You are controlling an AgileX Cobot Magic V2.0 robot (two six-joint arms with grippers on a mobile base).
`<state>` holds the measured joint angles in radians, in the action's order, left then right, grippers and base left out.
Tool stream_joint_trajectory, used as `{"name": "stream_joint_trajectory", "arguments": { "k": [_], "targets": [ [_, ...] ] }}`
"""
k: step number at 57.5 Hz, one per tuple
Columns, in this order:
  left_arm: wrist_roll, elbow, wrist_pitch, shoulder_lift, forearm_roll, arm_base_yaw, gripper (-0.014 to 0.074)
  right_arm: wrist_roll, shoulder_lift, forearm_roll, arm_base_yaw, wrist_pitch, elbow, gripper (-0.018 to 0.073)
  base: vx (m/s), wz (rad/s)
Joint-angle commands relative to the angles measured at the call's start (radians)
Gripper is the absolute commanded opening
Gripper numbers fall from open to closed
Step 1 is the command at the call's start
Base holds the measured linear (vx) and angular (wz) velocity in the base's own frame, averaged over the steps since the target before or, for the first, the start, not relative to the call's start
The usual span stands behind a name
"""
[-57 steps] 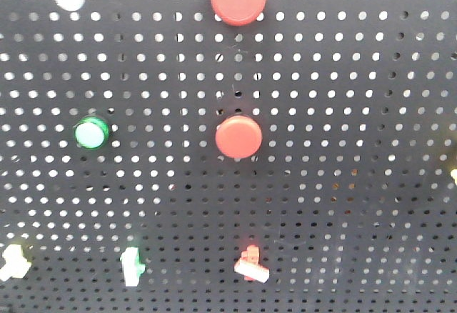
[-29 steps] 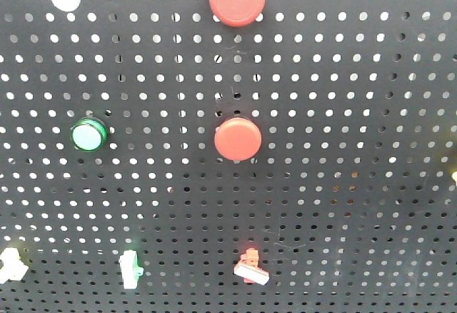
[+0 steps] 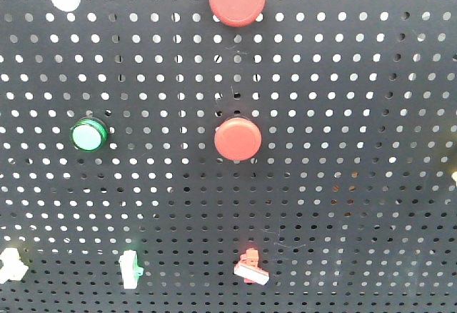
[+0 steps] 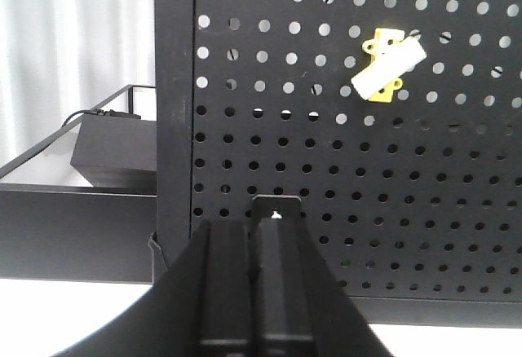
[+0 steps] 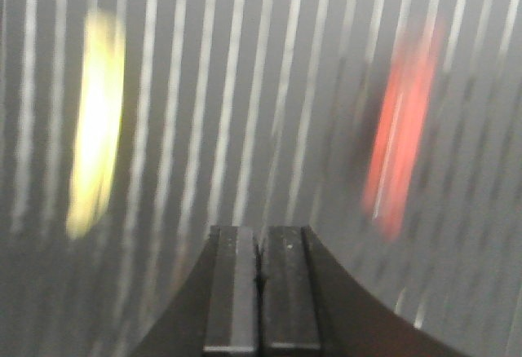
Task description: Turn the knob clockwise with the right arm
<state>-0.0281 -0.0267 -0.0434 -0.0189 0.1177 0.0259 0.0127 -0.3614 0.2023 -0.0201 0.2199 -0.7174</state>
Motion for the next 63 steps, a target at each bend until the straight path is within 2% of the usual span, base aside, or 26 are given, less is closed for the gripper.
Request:
{"name": "stream_joint_trajectory", "arguments": {
  "k": [1, 8, 16, 20, 23, 26, 32, 40, 51, 63],
  "targets": [
    [0.010, -0.013, 0.083, 0.000, 0.008, -0.002, -0.0006, -0.013, -0.181, 0.018, -0.002, -0.022, -0.234, -0.0009, 0.00, 0.00],
    [0.010, -0.013, 0.083, 0.000, 0.008, -0.002, -0.0006, -0.013, -0.339, 0.007, -0.002, 0.021, -0.445, -0.0009, 0.00, 0.00],
    [0.010, -0.013, 0.083, 0.000, 0.008, -0.002, -0.0006, 0.002, -0.429, -0.057, 0.003, 0.042, -0.577, -0.0009, 0.00, 0.00],
    [0.010, -0.013, 0.083, 0.000, 0.008, -0.002, -0.0006, 0.002, -0.448, -0.101, 0.041, 0.044, -0.601, -0.0009, 0.00, 0.00],
    [0.010, -0.013, 0.083, 0.000, 0.008, -0.002, -0.0006, -0.013, -0.459, -0.118, 0.097, 0.050, -0.601, -0.0009, 0.00, 0.00],
    [0.010, -0.013, 0.083, 0.000, 0.008, -0.002, -0.0006, -0.058, -0.468, -0.117, 0.147, 0.076, -0.600, -0.0009, 0.00, 0.00],
    [0.010, -0.013, 0.083, 0.000, 0.008, -0.002, -0.0006, -0.250, -0.491, -0.105, 0.269, 0.128, -0.600, -0.0009, 0.00, 0.00],
    [0.010, -0.013, 0.083, 0.000, 0.008, -0.002, -0.0006, -0.423, -0.492, -0.090, 0.373, 0.105, -0.600, -0.0008, 0.00, 0.00],
    [0.010, -0.013, 0.083, 0.000, 0.008, -0.002, -0.0006, -0.454, -0.492, -0.082, 0.388, 0.107, -0.600, 0.0025, 0.00, 0.00],
    [0.010, -0.013, 0.083, 0.000, 0.008, -0.002, -0.0006, -0.442, -0.492, 0.032, 0.388, 0.143, -0.600, 0.0113, 0.00, 0.00]
  ]
}}
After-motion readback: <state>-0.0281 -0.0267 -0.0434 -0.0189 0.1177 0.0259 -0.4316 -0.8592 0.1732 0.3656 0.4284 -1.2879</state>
